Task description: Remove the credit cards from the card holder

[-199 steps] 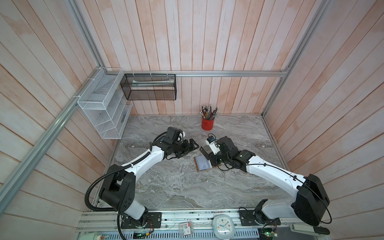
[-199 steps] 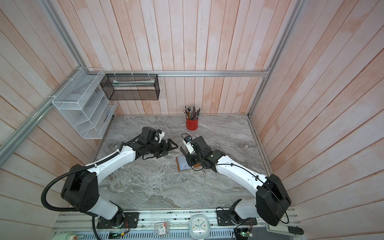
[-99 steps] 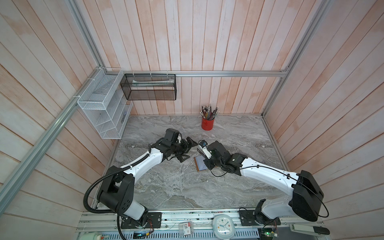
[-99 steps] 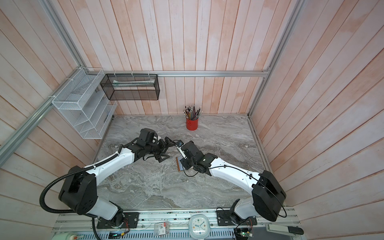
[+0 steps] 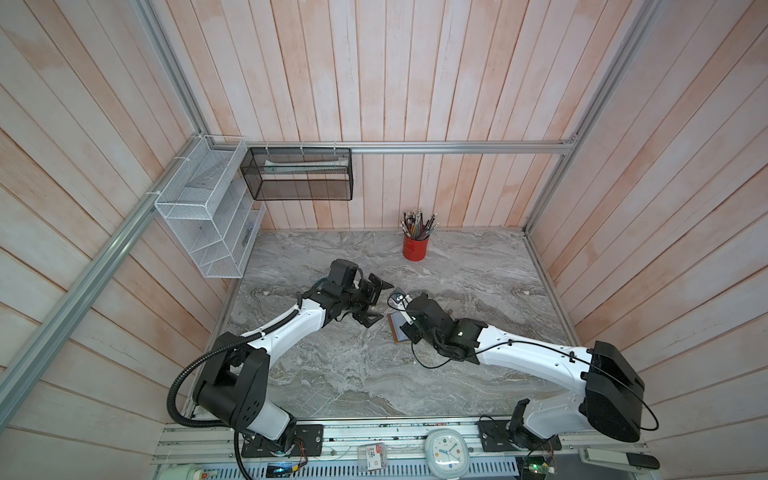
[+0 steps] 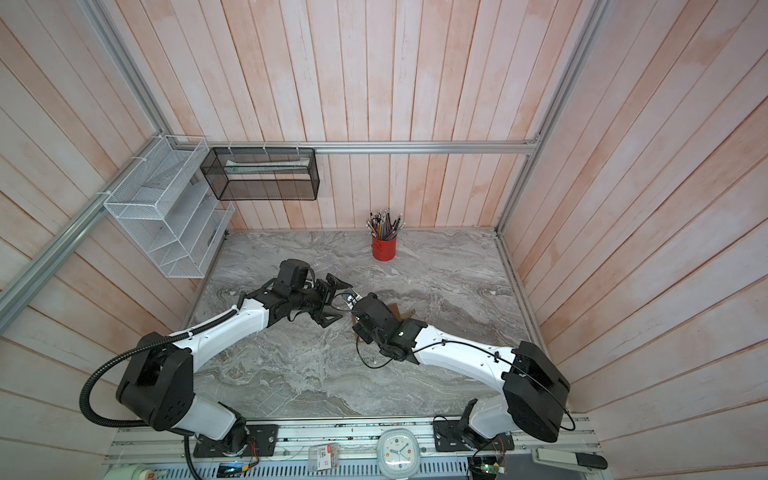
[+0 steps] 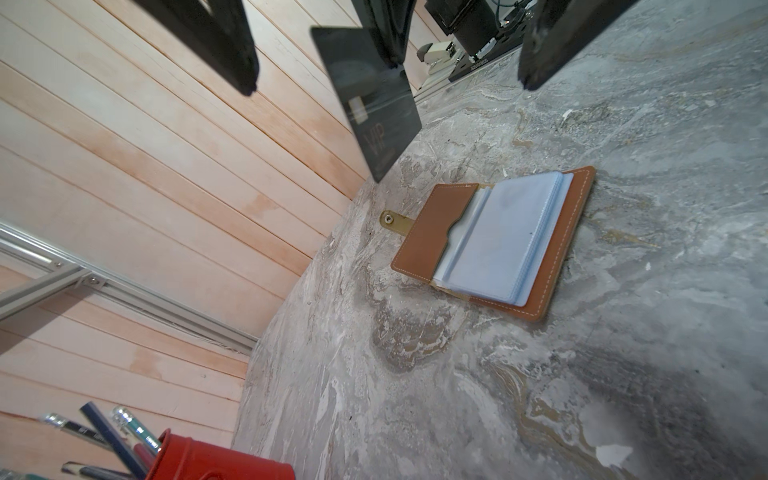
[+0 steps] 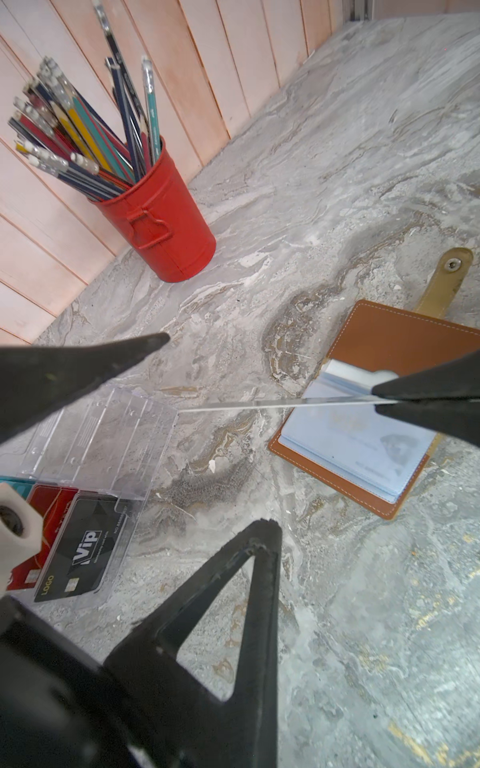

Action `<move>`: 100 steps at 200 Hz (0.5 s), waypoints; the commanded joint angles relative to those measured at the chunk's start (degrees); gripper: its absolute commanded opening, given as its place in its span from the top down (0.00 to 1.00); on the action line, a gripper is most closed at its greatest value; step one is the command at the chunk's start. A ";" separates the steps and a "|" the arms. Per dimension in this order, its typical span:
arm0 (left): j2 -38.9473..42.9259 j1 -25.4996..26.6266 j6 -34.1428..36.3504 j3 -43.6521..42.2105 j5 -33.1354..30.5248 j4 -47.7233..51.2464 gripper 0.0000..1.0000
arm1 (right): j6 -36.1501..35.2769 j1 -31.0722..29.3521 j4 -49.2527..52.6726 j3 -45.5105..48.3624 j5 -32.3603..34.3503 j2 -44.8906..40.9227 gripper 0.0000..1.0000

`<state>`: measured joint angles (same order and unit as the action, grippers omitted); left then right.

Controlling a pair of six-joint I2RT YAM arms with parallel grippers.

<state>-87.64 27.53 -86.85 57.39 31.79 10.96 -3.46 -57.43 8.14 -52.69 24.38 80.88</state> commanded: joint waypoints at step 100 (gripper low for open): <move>-3.23 -0.59 -2.48 -1.07 4.05 -7.31 0.37 | -0.87 -0.92 -3.07 1.80 3.55 1.12 1.00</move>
<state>-88.73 27.31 -90.15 56.99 34.33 4.95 -4.14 -58.04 5.80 -51.05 27.00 81.12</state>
